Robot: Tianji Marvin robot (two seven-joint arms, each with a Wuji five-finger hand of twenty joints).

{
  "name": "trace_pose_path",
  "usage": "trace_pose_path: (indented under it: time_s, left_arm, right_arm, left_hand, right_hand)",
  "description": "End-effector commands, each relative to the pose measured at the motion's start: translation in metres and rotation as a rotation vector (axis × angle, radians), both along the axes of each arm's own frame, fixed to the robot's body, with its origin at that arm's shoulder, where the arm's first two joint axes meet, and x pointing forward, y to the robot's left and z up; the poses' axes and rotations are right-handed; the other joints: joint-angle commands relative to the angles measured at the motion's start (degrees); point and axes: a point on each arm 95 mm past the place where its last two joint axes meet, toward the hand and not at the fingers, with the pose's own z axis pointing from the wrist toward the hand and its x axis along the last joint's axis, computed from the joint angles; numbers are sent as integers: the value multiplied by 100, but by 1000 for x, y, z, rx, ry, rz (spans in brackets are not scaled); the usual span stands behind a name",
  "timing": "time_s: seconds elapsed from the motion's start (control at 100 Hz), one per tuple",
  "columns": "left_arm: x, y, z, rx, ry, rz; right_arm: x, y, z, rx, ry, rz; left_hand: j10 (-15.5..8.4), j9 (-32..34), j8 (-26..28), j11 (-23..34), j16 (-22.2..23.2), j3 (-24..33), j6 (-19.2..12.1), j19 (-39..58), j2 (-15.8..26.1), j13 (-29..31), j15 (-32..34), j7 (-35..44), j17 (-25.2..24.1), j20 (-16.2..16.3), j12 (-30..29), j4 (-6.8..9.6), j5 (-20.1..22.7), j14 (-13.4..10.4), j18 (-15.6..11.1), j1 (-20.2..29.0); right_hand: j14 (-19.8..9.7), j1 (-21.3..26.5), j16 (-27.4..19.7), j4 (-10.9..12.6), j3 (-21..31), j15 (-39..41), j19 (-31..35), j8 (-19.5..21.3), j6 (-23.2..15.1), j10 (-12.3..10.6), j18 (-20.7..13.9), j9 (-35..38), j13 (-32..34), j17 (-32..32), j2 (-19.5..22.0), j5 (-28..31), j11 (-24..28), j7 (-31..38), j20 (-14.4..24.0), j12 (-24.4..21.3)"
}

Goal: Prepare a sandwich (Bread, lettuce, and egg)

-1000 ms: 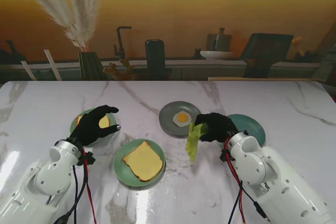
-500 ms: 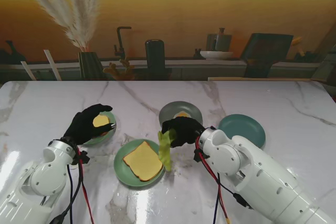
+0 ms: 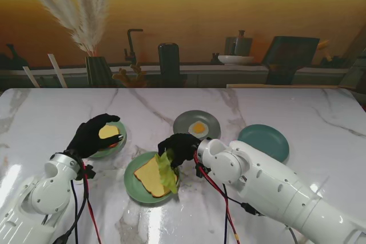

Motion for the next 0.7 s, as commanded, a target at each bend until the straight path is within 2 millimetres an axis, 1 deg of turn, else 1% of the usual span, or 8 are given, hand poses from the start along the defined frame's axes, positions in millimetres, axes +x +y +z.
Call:
trace_pose_path:
  time_s: [0.0,0.2,0.3,0.38,0.44,0.5,0.58,0.69]
  left_arm:
    - [-1,0,2,-2,-3,5]
    - [-2,2,1,2,1,2]
    - [-2,2,0,1,4,2]
    - [-3,2,0,2,3,4]
    - [-3,2,0,3,2,5]
    - [-2,2,0,4,1,6]
    - [-1,2,0,2,4,6]
    - [-1,1,-1,2,7,5]
  right_arm:
    - [-1,21,5,22,-13,51]
    - [2,34,-2,17,-10,90]
    - [3,35,-5,-14,1,114]
    - [3,34,-7,-23,23,128]
    - [1,33,-8,-20,25,132]
    - [1,31,-8,-23,33,146]
    - [-1,29,-8,-30,55,160]
    - [-2,28,-8,-43,62,172]
  left_hand:
    - [54,20,-13,-55,27,-86,-90,68,141,110,-30,-57,-101,60,13,-288,62,-49,37,118]
    - [56,20,-8,-58,24,-84,-90,48,147,97,-38,-59,-104,50,13,-284,75,-56,33,124]
    - [57,4,-6,-67,22,-82,-92,24,151,82,-45,-61,-103,37,10,-283,76,-65,22,135]
    - [55,-14,-10,-69,22,-77,-104,12,157,73,-47,-78,-100,32,10,-280,34,-68,20,146]
    - [52,-20,-7,-67,24,-78,-109,8,162,75,-44,-73,-98,29,11,-279,31,-70,19,141]
    - [53,-12,-3,-62,25,-79,-105,3,162,71,-44,-66,-98,28,13,-278,36,-70,18,142]
    - [56,-17,0,-61,26,-73,-102,-8,163,66,-45,-62,-100,23,14,-274,40,-73,17,154]
    - [56,-17,4,-59,26,-71,-100,-19,161,65,-44,-57,-96,18,14,-273,41,-66,17,154]
  right_hand:
    - [-150,102,-25,164,388,-68,-16,150,-353,-188,-104,113,-91,-24,76,182,80,367,-5,122]
    - [-156,70,-39,180,400,-145,-76,160,-351,-217,-127,18,-186,-105,146,75,49,364,-32,105]
    - [-144,-112,-201,274,216,-606,-254,-59,-248,-156,-133,-353,-508,-436,358,-259,-311,46,-109,-84]
    - [-136,-377,-722,473,-63,-1429,-500,-557,14,-67,-16,-915,-927,-868,681,-357,-755,-893,-196,-647]
    - [-113,-530,-997,599,-165,-1755,-640,-580,120,-29,63,-1162,-1109,-1084,897,-263,-815,-1581,-232,-1190]
    - [-65,-710,-1420,724,-369,-2374,-979,-669,238,49,219,-1377,-1320,-1450,1255,-234,-1274,-2348,-377,-1651]
    - [-43,-740,-1924,784,-557,-3072,-1472,-756,242,131,406,-1589,-1572,-1933,1347,-342,-1789,-2872,-709,-2206]
    - [-51,-820,-2212,782,-697,-3531,-1842,-915,245,194,485,-1874,-1922,-2429,1380,-498,-2109,-3232,-987,-2540]
